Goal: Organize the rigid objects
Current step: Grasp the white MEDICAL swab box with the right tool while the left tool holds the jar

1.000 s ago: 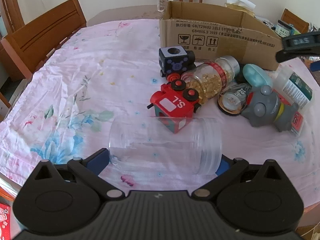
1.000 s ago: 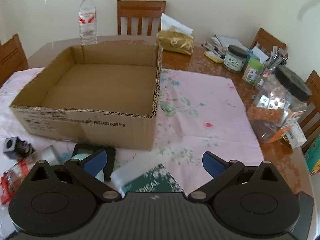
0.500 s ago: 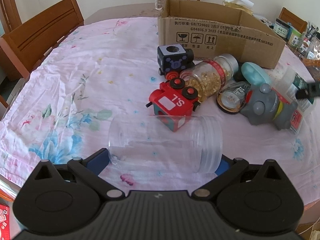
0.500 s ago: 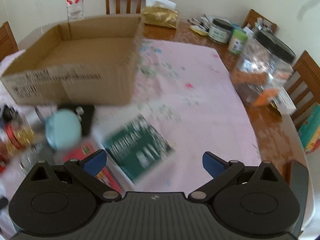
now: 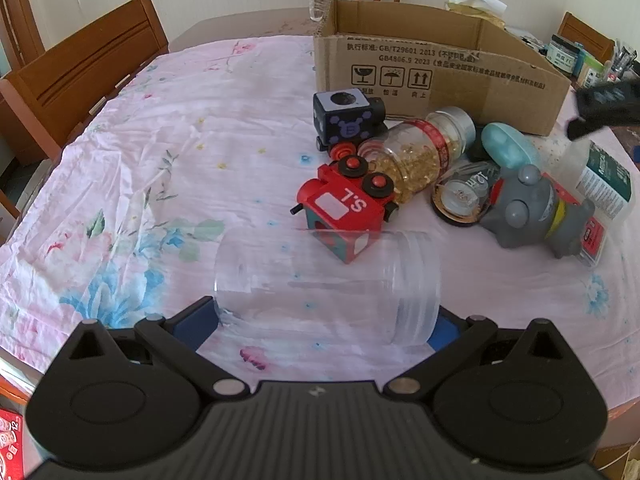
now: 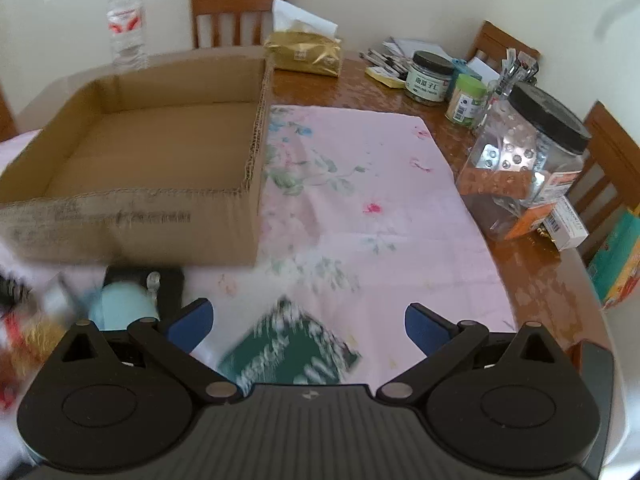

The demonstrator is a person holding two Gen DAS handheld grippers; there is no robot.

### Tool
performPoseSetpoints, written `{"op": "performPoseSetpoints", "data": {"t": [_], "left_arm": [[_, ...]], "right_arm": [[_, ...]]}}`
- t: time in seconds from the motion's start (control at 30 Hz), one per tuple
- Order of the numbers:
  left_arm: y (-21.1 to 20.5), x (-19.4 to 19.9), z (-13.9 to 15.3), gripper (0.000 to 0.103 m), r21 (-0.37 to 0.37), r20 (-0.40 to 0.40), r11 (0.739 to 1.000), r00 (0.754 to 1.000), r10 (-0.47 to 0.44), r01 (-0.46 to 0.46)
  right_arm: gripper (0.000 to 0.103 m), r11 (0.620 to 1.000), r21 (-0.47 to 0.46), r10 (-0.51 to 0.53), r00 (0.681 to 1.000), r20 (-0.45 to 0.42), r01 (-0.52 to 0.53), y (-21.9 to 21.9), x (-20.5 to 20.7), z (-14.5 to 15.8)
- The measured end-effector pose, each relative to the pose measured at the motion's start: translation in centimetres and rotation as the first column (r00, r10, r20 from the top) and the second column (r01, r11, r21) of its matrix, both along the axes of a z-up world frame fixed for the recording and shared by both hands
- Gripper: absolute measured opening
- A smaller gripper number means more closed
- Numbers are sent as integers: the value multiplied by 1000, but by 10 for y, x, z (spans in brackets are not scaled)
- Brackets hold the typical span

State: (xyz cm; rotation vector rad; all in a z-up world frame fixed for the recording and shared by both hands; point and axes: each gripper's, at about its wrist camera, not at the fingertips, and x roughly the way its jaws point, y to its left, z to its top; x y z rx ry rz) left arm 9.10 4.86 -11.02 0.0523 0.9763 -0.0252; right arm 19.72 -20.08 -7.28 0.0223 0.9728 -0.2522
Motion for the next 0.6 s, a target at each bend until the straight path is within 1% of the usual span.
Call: {"op": "performPoseSetpoints", "data": {"t": [0.1,0.17,0.3,0.43,0.5,0.57,0.6], "left_arm": [[0,0,0,103,-2,-1,1000,1000,0,0],[0,-1,0,103,-3,-3,1000,1000,-1,1],[0,0,0,103,-2,1,1000,1000,-4,4],[1,0,0,103,-11,7,1000,1000,-6,6],[3,0,-1,103,-21,9,1000,1000,-6,6],[4,0,-2,103,-28,11,1000,1000,-4,4],[4,0,-2,103,-28,14,1000,1000,-7,7]], "right_arm": [[103,1000,-23,-11,999,-46,10,3,7,-10],[103,1000,10,-16,999,-45,17,-2,-3,-12],[103,999,-1,-33,998,-53,33,-14,-27,-10],[103,1000,-5,-3,998,-58,3,-27,-51,-17],[103,1000,13,12,998,-64,-11,-34,-61,-26],[103,998,55,23,997,-77,-19,-43,-70,-37],[103,997,78,31,998,-50,-28,-47,-75,-40]]}}
